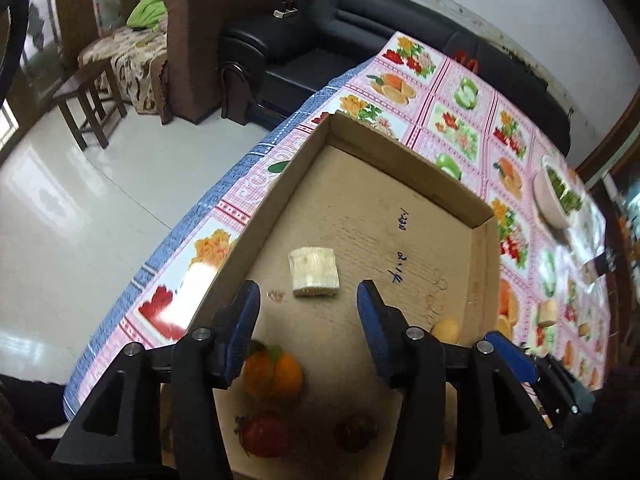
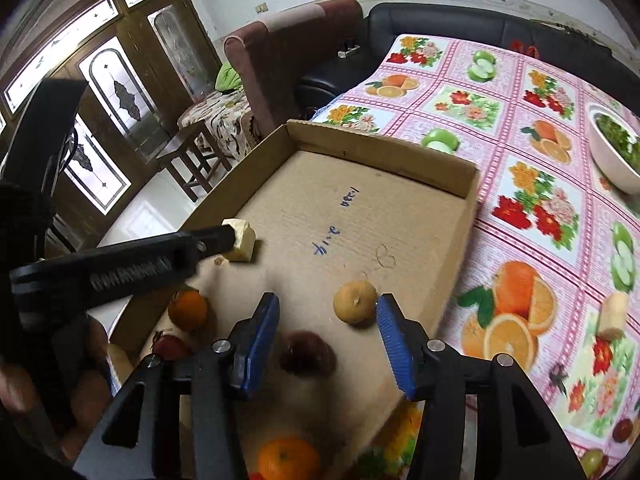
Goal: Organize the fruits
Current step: 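Move both tools back over the grapes and dates on the tablecloth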
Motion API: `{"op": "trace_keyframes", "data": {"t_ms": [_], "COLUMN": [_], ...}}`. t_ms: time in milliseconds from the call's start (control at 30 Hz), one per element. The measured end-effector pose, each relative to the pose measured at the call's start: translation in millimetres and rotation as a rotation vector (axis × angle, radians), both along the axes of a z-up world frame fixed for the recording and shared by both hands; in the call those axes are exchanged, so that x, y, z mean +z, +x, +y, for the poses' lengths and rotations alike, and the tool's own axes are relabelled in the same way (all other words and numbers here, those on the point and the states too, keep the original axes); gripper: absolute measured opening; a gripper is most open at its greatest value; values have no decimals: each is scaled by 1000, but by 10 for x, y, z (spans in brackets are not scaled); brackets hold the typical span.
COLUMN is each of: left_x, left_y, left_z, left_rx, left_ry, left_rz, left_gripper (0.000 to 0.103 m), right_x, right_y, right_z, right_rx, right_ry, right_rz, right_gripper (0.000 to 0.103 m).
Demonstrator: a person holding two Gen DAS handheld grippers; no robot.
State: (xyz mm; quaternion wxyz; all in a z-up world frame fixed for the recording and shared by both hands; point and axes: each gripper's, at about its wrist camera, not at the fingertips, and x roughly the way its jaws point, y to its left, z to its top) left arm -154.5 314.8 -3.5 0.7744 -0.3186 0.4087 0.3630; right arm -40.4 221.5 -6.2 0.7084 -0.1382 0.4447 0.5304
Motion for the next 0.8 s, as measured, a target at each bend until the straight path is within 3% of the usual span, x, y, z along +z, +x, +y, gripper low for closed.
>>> {"op": "trace_keyframes", "data": {"t_ms": [233, 800], "left_x": [54, 114], "left_y": [-116, 387], "left_z": [-176, -1233], "left_rx": [-3, -230], "left_ry": [-25, -21], "left_rz": [-49, -47], "left_gripper": [49, 49], "right_x": [104, 41], "right_y": [90, 552], "right_z": [-540, -1916], "right_rx": [-69, -314], "right_ry": [49, 88], "right_rz": [43, 101], "right_gripper": [52, 53]}}
